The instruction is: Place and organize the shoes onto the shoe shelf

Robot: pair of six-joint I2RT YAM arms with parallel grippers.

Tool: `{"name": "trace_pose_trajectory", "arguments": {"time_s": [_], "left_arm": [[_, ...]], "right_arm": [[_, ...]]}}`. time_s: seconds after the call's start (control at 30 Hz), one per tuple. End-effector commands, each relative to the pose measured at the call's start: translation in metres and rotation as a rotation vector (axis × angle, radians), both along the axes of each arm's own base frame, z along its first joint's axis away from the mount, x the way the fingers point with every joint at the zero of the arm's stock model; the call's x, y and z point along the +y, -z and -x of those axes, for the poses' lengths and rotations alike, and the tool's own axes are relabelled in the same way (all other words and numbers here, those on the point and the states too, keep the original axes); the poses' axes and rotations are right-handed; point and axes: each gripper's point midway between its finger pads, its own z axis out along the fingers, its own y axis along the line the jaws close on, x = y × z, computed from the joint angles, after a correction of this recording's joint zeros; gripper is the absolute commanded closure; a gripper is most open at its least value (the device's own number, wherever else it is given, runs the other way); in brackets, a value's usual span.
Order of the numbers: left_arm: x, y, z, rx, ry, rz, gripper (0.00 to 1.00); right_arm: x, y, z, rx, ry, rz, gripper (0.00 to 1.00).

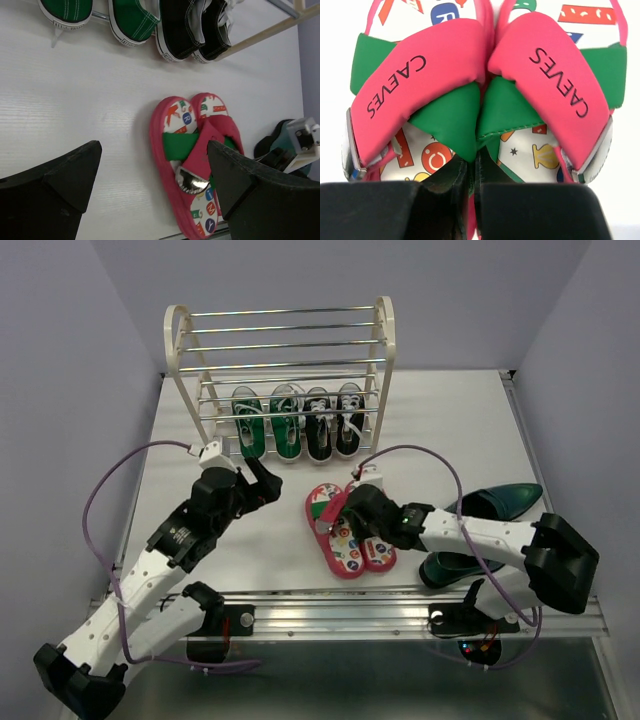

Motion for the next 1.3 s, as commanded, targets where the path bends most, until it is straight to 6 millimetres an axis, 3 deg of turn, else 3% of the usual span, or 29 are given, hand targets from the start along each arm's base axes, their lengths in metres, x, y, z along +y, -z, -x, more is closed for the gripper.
{"name": "trace_pose_trajectory", "arguments": {"time_s": [0.0, 0.07, 0.2, 0.23, 0.3, 0.4, 0.43, 0.53, 0.57, 0.6, 0.7, 0.83, 0.9, 0.97, 1.0, 1.03, 1.07, 1.17, 1.23, 1.27], "left_arm": [[0.018, -0.04, 0.01, -0.076, -0.019, -0.033, 0.01], [0.024, -0.046, 0.015, -0.086, -0.026, -0.044, 0.01], [0.039, -0.051, 0.028, -0.075, -0.059, -0.053, 0.01], [0.042, -0.055, 0.031, -0.087, -0.068, -0.044, 0.01], [0.048, -0.058, 0.036, -0.085, -0.086, -0.035, 0.01], [0.05, -0.063, 0.042, -0.099, -0.094, -0.005, 0.01], [0.048, -0.064, 0.044, -0.101, -0.078, 0.007, 0.01], [0.041, -0.058, 0.047, -0.081, -0.038, 0.011, 0.01], [0.04, -0.055, 0.047, -0.072, -0.033, 0.008, 0.01], [0.039, -0.052, 0.048, -0.066, -0.026, 0.004, 0.01], [0.035, -0.038, 0.046, -0.055, -0.003, -0.012, 0.01], [0.008, -0.031, 0.047, -0.039, 0.117, 0.045, 0.01], [-0.004, -0.019, 0.044, -0.021, 0.147, 0.073, 0.01], [-0.02, -0.005, 0.045, 0.025, 0.201, 0.11, 0.01], [-0.027, -0.007, 0.04, 0.005, 0.218, 0.133, 0.01], [-0.037, 0.006, 0.043, 0.038, 0.255, 0.138, 0.01], [-0.046, 0.001, 0.04, 0.014, 0.266, 0.168, 0.01], [-0.076, 0.003, 0.047, 0.027, 0.332, 0.189, 0.01], [-0.086, 0.0, 0.042, 0.012, 0.305, 0.162, 0.01], [-0.096, 0.014, 0.042, 0.052, 0.31, 0.118, 0.01]], "right_arm": [[0.069, -0.059, -0.004, -0.115, 0.067, -0.21, 0.99], [0.102, -0.063, -0.001, -0.138, 0.071, -0.215, 0.99], [0.153, -0.065, -0.014, -0.161, 0.097, -0.234, 0.99], [0.16, -0.054, -0.02, -0.16, 0.127, -0.224, 0.99], [0.175, -0.069, -0.026, -0.185, 0.17, -0.278, 0.99], [0.182, -0.072, -0.035, -0.207, 0.22, -0.3, 0.81], [0.184, -0.073, -0.035, -0.201, 0.221, -0.311, 0.53], [0.193, -0.073, -0.028, -0.158, 0.18, -0.332, 0.17], [0.194, -0.072, -0.025, -0.143, 0.162, -0.334, 0.12], [0.193, -0.072, -0.021, -0.131, 0.145, -0.336, 0.0], [0.184, -0.075, -0.003, -0.076, 0.082, -0.354, 0.0], [0.141, -0.078, 0.021, -0.034, 0.082, -0.361, 0.0], [0.096, -0.082, 0.033, -0.042, 0.127, -0.334, 0.0], [0.044, -0.086, 0.032, -0.089, 0.212, -0.312, 0.0], [0.024, -0.084, 0.028, -0.097, 0.247, -0.295, 0.0], [-0.012, -0.076, 0.013, -0.075, 0.337, -0.259, 0.0], [-0.037, -0.075, 0.01, -0.061, 0.385, -0.272, 0.0], [-0.084, -0.082, -0.002, -0.069, 0.461, -0.296, 0.0], [-0.097, -0.088, -0.005, -0.103, 0.483, -0.275, 0.0], [-0.104, -0.089, -0.005, -0.114, 0.481, -0.241, 0.0]]}}
